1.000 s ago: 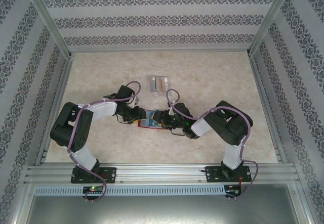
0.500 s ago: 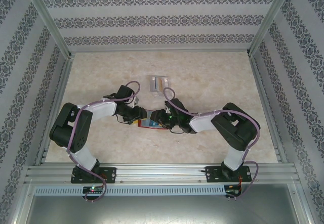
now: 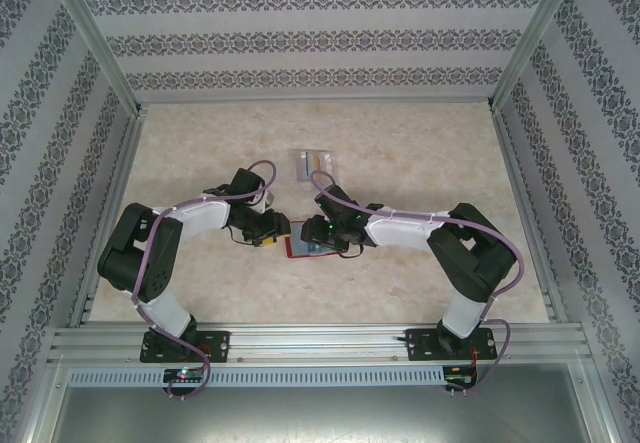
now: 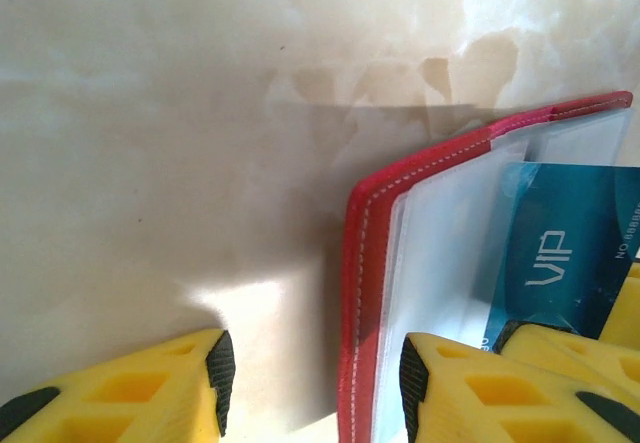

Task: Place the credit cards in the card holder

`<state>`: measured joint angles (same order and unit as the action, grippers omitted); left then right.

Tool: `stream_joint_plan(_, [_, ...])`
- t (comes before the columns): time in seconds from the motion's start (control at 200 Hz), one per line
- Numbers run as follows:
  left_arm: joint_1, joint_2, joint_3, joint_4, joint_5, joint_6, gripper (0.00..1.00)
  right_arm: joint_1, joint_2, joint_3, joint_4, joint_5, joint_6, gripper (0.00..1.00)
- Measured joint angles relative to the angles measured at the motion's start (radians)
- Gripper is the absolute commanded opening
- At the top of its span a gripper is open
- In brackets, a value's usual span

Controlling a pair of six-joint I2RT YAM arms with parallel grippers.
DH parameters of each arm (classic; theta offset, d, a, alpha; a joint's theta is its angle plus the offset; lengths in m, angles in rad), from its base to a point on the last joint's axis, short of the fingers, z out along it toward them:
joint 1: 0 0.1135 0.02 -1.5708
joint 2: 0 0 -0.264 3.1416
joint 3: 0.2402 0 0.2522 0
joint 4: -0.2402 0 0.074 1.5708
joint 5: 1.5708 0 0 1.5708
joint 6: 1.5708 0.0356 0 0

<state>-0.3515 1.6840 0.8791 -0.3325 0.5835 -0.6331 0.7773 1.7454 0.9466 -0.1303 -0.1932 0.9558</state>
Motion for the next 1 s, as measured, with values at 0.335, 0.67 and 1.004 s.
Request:
stream_joint_plan(0.335, [0.000,0.000,-0.003,0.001,0.015,-0.003,0.49,0.046,0.039,0.130,-0.227,0.103,-0.094,0.52])
stream_joint_plan(0.67, [0.005,0.000,-0.013,0.003,0.018,-0.003,0.48,0.065,0.049,0.207,-0.366,0.208,-0.179,0.52])
stream_joint_plan(1.004, [0.006,0.000,-0.019,0.013,0.023,-0.003,0.47,0.066,0.063,0.210,-0.381,0.218,-0.216,0.47])
